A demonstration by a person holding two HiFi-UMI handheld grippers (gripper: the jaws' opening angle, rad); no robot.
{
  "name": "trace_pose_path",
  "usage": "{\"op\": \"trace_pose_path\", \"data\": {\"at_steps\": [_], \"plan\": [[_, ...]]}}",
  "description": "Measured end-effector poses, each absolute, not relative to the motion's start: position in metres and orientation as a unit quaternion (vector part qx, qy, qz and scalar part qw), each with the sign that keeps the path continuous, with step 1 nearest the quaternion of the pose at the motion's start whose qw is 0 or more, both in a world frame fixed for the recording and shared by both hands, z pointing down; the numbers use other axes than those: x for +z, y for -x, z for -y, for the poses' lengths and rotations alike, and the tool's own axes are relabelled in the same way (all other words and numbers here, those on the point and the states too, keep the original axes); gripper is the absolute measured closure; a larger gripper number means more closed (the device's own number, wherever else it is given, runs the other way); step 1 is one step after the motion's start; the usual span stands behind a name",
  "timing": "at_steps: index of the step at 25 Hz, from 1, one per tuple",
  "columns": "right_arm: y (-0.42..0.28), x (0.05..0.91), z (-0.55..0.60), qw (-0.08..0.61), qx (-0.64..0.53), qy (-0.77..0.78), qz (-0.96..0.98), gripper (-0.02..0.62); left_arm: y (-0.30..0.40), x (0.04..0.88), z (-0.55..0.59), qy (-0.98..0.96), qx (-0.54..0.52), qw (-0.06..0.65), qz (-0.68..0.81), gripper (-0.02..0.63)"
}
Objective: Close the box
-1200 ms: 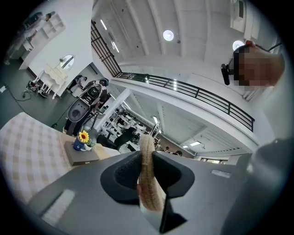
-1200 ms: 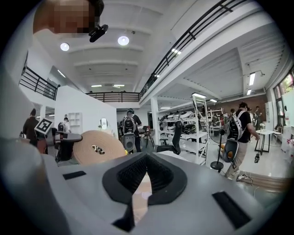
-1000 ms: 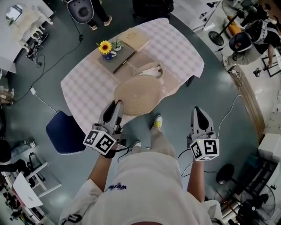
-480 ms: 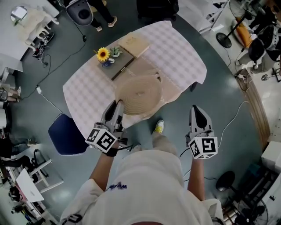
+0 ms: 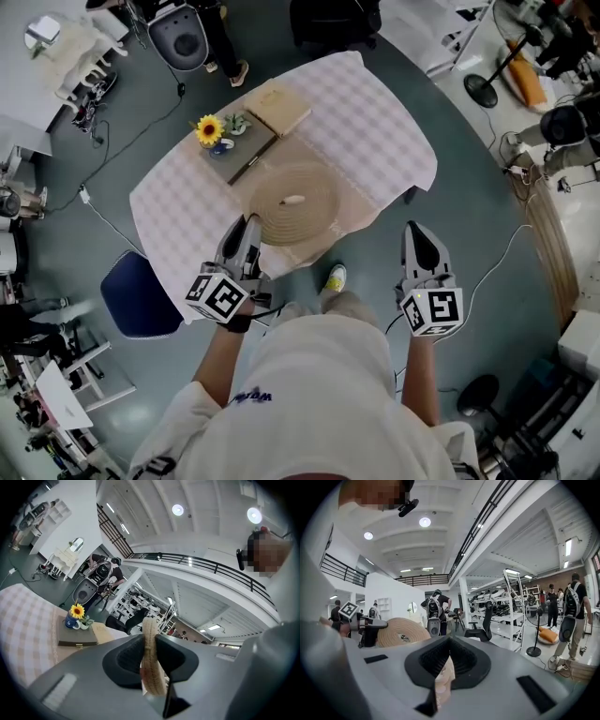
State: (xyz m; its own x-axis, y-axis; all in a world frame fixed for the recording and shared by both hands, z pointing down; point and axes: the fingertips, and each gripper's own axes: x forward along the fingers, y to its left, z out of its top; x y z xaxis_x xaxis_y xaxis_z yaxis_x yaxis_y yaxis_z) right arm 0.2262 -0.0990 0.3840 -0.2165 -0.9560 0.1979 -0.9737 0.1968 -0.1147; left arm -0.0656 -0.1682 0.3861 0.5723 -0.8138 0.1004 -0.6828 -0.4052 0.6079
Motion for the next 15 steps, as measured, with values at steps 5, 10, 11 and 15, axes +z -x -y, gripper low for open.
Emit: {"op": "trace_pose_path", "data": {"at_steps": [5,10,11,15], "plan": [[-0.24,0.396,0.109,0.044,0.118,-0.623,0.772,0.592,0.059,0.396,0.178,-0.819,-0.108,0.318,0.465,0.532],[-0.235,0.404,0.123,0.059,0.121,-0.607,0.783,0.592,0.065,0.406,0.184,-0.809,-0.101,0.321,0.483,0.532],[-0.232,0.407,0.127,0.064,0.121,-0.602,0.786,0.592,0.066,0.41,0.186,-0.806,-0.101,0.322,0.486,0.532],[-0.219,0.418,0.141,0.086,0.118,-0.584,0.798,0.592,0.065,0.431,0.202,-0.796,-0.105,0.334,0.493,0.532]]}}
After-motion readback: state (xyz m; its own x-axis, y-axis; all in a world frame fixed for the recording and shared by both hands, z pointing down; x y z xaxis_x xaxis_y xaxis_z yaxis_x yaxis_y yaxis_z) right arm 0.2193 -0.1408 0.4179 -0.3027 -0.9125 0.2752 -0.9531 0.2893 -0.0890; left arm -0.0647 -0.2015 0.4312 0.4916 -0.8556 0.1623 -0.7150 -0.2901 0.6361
